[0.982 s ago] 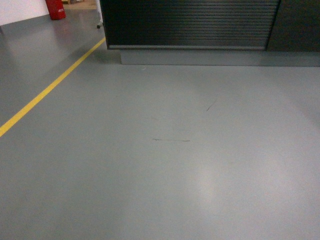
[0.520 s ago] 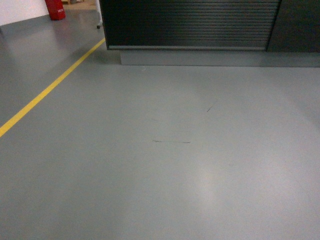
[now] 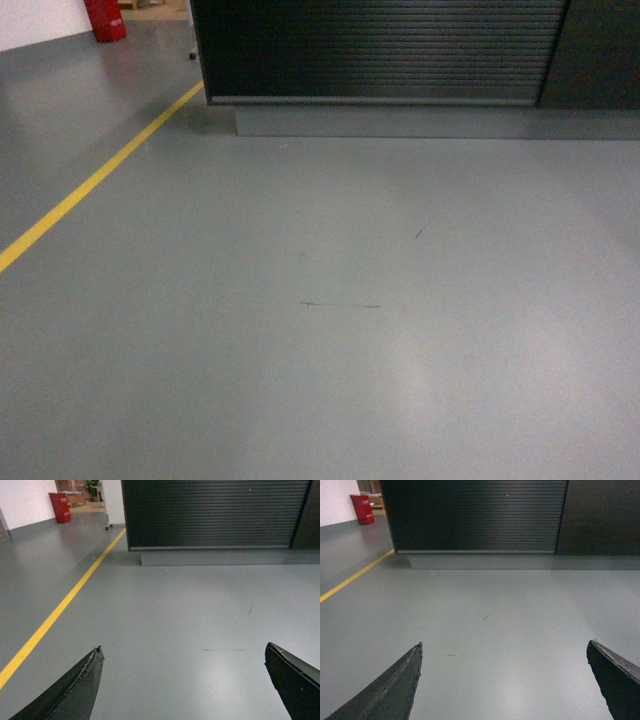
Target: Place dark red mango on scale at checkout
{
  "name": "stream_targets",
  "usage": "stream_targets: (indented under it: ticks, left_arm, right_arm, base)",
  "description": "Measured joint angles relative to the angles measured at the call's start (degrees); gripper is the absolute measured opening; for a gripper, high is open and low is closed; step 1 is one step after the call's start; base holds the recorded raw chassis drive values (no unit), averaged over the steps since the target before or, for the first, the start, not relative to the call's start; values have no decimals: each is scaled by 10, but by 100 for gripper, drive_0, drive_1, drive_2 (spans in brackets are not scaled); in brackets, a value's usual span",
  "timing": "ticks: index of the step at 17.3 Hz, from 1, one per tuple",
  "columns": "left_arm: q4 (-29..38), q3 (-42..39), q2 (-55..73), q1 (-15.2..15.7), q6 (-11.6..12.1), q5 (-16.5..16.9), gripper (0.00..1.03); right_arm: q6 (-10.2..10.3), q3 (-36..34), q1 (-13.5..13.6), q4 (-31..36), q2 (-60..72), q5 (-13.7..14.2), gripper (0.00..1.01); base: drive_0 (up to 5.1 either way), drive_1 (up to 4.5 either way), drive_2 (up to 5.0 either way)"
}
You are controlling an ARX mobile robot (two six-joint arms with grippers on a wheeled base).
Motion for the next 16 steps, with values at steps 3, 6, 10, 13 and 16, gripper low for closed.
stream_targets:
  ticks: [3, 6, 10, 13, 16]
  left_arm:
    - [0, 0, 0, 0, 0, -1, 98]
    - [-2, 0, 0, 0, 0, -1, 98]
    - [-1, 0, 0, 0, 0, -1, 98]
    - [1, 0, 0, 0, 0, 0, 98]
    - [0, 0, 0, 0, 0, -1, 98]
  right_arm:
    - [0, 0, 0, 3, 0, 0, 98]
    - [0, 0, 0, 2, 0, 1, 98]
    - [0, 0, 0, 0, 0, 0, 98]
    - [0, 0, 0, 2, 0, 0, 98]
    - [0, 0, 0, 0, 0, 1, 98]
  base:
    - [0, 0, 0]
    - [0, 0, 0]
    - [6, 223, -210]
    - [13, 446, -421]
    - [2, 435, -431]
